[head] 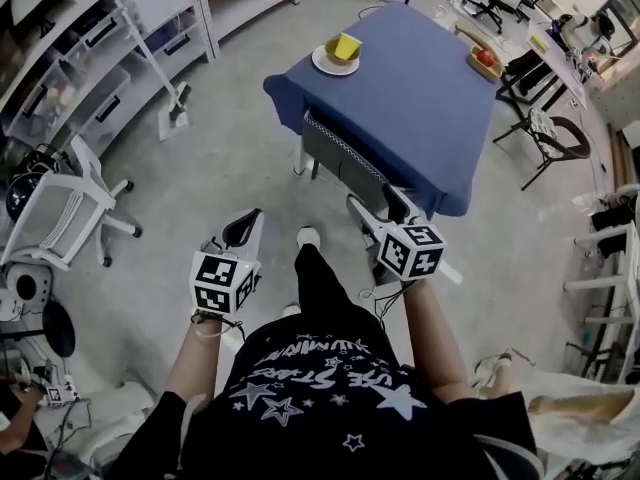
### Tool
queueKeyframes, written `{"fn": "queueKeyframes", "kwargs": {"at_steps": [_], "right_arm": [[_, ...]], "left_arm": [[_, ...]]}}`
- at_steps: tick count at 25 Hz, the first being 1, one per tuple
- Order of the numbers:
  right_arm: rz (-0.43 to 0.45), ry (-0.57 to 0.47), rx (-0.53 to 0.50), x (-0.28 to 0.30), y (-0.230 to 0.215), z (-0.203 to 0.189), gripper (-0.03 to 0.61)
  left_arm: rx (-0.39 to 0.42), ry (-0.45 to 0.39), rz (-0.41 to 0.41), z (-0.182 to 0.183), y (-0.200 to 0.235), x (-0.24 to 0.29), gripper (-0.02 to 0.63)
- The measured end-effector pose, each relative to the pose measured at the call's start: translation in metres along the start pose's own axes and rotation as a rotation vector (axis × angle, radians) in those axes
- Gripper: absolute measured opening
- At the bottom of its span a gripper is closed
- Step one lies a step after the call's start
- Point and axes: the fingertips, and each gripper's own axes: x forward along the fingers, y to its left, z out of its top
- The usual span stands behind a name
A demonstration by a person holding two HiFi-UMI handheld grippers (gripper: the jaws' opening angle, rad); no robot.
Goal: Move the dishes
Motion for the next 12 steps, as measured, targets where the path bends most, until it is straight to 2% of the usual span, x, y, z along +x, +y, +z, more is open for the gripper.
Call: {"fn": "queueKeyframes", "kwargs": {"at_steps": [6,12], "right_arm": [[-0.02,0.0,0.059,0.067,-0.047,0.032,0.355],[-0.027,0.019,0.098,0.128,-0.109,0.07,0.354]], "left_arm": [[0.006,0.027,0.027,0.023,0.044,0.05,0.02],[0.002,0.042,0.04,0.055,0.077,0.123,0.02]]}}
